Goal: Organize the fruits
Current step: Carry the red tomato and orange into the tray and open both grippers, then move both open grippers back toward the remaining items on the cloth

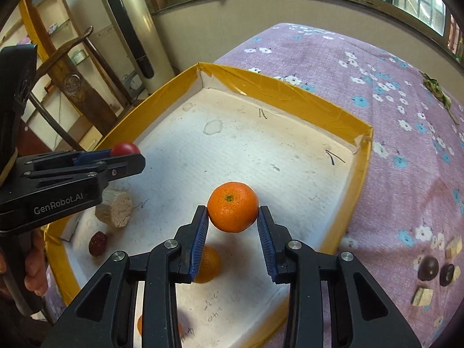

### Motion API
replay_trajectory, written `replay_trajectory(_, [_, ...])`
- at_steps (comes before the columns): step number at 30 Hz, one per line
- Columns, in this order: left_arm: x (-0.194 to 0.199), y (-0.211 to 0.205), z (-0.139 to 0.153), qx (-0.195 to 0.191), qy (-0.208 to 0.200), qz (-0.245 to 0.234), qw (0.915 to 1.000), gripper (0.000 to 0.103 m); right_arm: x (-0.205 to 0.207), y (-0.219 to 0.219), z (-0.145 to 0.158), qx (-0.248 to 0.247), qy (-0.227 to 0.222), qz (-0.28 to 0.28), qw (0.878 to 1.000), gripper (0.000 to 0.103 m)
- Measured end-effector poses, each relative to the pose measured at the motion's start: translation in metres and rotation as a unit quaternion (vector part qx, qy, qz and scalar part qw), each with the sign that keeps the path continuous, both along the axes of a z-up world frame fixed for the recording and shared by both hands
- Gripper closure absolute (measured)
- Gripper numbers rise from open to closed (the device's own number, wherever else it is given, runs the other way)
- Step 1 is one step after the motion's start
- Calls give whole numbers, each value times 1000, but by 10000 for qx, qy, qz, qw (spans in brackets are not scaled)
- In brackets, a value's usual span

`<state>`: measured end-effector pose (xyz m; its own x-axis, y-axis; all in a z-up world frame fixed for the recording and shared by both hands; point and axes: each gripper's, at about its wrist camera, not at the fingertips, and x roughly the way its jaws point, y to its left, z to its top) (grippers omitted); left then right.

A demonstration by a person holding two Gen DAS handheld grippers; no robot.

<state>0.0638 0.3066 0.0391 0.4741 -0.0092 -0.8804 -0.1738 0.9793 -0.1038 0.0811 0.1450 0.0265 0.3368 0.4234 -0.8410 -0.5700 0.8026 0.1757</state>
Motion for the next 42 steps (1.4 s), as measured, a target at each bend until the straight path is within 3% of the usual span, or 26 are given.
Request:
replay_trajectory(9, [7,-4,-11,440,31,88,9990,67,-3,9,-6,-280,-79,259,9992,68])
replay_trajectory(15, [7,-4,-10,502,46,119,9987,67,-3,8,-5,-365,-17,293,9989,64])
replay_trajectory(20, [-3,-2,-1,471,-96,301,9984,51,-3,-5,0,-403,3,197,9990,61])
replay_trajectory(31, [-52,-12,25,409,-453,556,9966,42,-23,-48,27,23,-33,39,10000,58])
replay_trajectory(42, [-96,-37,47,452,-676,732,9940,32,-51,-84,20,-167,41,110,9998,57])
